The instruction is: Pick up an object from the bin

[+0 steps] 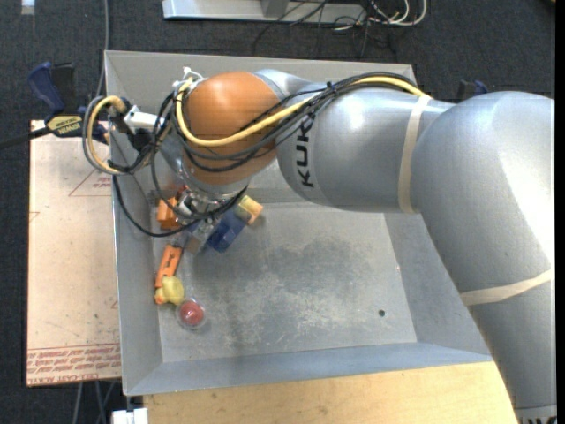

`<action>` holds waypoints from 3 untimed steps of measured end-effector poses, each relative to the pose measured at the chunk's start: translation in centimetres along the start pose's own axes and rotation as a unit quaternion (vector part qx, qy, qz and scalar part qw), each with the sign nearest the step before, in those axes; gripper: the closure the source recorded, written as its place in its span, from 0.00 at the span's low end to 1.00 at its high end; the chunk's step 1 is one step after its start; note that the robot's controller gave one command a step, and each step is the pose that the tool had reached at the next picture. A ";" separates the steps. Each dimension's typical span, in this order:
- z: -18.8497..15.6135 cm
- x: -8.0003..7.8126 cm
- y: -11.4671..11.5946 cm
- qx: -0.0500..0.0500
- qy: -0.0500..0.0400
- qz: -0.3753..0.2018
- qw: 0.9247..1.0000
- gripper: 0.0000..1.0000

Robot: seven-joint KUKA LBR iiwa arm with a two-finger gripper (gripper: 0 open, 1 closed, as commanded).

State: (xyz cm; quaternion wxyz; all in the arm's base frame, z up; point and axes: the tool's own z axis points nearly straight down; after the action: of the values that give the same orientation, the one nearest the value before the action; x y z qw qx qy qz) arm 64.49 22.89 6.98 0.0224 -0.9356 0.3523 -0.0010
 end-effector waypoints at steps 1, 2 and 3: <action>-14.2 2.0 0.9 0.004 0.002 -0.085 0.996 1.00; -11.3 -0.5 -2.1 0.005 0.000 -0.220 0.975 1.00; -3.8 -0.1 -0.4 0.003 -0.004 -0.207 0.978 1.00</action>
Offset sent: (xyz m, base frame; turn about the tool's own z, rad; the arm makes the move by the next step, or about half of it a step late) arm 0.0045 -0.0262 0.1362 -0.1771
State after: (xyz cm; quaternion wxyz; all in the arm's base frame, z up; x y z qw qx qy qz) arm 64.58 23.11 10.78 0.0258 -0.9883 0.1505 -0.0026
